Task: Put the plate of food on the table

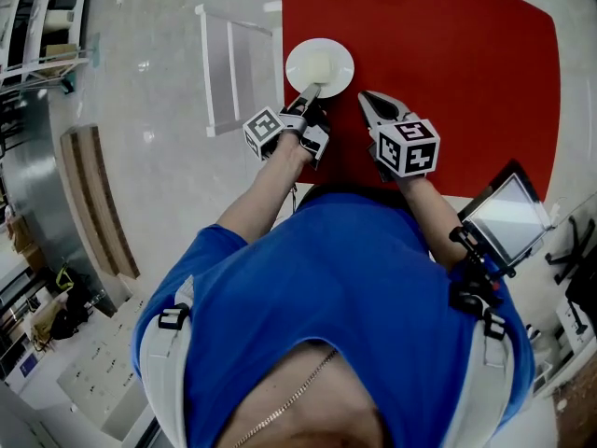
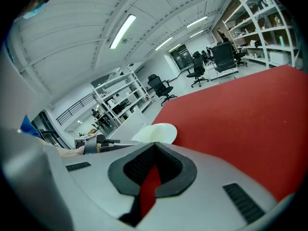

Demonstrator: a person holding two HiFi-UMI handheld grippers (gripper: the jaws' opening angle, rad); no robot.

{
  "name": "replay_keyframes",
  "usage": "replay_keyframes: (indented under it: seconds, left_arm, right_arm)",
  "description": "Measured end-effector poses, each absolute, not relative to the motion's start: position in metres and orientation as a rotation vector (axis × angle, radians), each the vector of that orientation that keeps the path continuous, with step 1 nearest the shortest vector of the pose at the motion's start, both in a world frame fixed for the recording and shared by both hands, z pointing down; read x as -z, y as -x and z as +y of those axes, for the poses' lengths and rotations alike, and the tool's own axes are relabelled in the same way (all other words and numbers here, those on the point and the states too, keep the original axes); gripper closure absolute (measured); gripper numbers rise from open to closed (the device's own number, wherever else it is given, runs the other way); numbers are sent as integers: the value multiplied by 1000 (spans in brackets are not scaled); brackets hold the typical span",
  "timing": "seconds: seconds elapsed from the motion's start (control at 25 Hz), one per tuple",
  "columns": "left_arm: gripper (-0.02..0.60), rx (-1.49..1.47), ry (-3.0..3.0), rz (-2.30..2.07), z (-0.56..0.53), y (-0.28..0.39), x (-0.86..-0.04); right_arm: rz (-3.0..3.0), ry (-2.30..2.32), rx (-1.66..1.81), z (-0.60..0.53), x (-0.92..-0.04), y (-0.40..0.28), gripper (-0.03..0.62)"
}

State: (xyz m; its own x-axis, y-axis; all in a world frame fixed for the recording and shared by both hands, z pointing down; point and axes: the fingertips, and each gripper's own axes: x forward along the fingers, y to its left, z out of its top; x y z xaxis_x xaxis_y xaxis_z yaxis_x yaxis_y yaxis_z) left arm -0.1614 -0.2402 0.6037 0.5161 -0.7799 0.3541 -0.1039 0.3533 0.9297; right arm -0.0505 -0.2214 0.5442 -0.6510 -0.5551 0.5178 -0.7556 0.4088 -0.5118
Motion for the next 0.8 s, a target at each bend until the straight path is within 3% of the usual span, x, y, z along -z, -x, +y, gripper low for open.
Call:
replay_keyframes:
  seconds: [0.8]
  left_arm:
    - [558, 385, -1152, -1039, -222, 175, -604]
  right_arm:
    - [-2397, -1128, -1109, -221, -540, 57, 592]
